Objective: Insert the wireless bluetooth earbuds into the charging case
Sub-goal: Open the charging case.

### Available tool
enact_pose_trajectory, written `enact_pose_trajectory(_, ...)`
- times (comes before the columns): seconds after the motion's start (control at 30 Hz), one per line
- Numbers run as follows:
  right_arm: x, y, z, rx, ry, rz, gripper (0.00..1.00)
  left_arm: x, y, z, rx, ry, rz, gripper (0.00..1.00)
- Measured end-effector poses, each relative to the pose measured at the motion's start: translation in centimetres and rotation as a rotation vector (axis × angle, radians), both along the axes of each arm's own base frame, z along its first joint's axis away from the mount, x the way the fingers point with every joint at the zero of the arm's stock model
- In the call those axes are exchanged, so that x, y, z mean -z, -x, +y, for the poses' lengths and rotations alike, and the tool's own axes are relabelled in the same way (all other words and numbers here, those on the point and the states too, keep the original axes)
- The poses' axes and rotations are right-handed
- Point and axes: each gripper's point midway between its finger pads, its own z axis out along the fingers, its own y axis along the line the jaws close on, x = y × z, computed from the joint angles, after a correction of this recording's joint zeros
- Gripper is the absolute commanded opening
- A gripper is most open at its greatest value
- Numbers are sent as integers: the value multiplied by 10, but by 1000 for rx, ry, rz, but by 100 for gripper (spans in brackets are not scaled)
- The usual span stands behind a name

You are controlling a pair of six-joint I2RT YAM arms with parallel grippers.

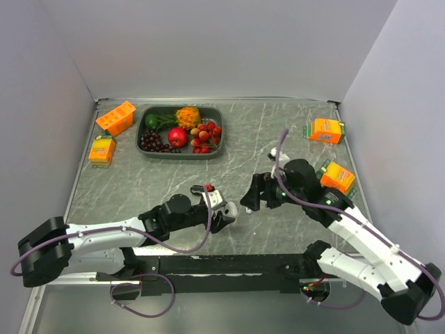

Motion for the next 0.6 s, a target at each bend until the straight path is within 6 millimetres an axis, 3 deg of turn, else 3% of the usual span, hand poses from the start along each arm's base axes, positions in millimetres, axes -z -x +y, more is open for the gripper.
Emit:
enact_pose_trajectory(0.2,7,3,23,-103,23,43,97,-22,10,-2,11,33,-96,1)
enact_pose_trajectory(0.6,17,-1,47,-163,72,87,94,-13,9,3,-29,-53,-189,1)
